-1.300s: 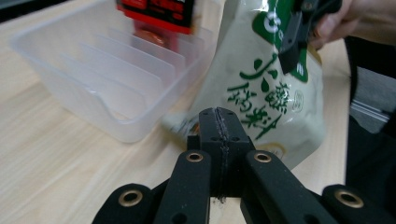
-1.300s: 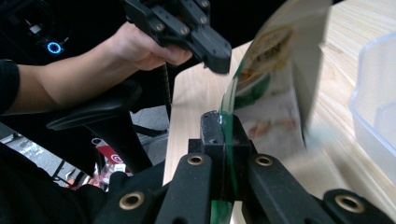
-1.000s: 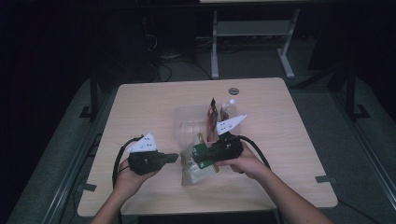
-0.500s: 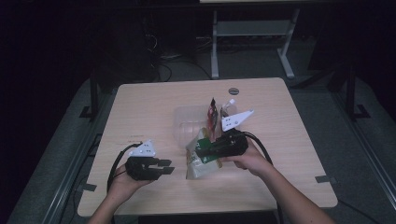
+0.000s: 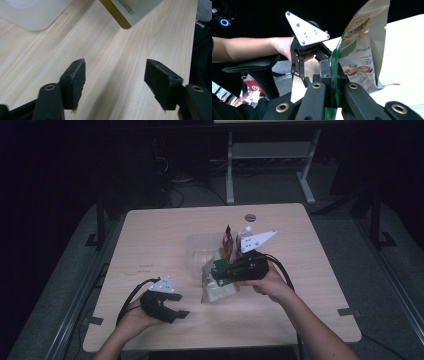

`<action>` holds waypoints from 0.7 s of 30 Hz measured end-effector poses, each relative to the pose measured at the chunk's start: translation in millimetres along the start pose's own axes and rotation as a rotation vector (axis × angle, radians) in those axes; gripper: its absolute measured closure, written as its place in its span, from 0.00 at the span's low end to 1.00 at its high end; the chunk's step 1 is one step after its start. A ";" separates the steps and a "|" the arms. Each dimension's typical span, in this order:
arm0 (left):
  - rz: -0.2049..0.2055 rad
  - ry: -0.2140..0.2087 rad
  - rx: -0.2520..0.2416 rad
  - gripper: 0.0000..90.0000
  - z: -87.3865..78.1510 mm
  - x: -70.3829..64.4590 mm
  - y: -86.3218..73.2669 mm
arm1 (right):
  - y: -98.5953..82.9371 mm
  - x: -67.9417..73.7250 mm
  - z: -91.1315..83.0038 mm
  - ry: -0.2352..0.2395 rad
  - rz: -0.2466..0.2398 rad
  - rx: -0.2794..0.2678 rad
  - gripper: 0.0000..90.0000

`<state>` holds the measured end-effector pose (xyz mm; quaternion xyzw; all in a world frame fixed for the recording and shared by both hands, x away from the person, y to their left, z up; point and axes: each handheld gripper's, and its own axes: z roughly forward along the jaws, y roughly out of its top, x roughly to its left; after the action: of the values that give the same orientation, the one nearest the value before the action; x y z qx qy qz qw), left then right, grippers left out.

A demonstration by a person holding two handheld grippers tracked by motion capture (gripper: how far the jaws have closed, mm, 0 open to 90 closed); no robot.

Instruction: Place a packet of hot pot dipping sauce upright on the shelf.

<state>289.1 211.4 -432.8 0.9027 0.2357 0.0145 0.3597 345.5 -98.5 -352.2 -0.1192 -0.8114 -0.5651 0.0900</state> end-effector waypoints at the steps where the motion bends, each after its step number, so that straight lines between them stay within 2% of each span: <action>1: 0.009 0.003 0.002 0.32 0.6 0.9 -0.3 | 1.7 -0.2 -0.7 -0.004 0.001 -0.001 1.00; 6: 0.010 0.020 0.015 0.21 3.5 1.3 -2.2 | 10.3 -5.3 -3.5 -0.022 -0.015 -0.011 1.00; 9: 0.021 0.026 0.021 0.16 3.0 1.4 -2.0 | 14.8 -9.6 -5.7 -0.037 -0.009 -0.016 1.00; 21: 0.024 0.018 0.027 0.15 5.9 0.7 -2.6 | 37.3 -24.5 -12.3 -0.086 -0.024 -0.009 1.00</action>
<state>289.9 209.5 -438.9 0.9101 0.2282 0.0237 0.3451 380.1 -99.8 -321.4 -0.1341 -0.8134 -0.5641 0.0475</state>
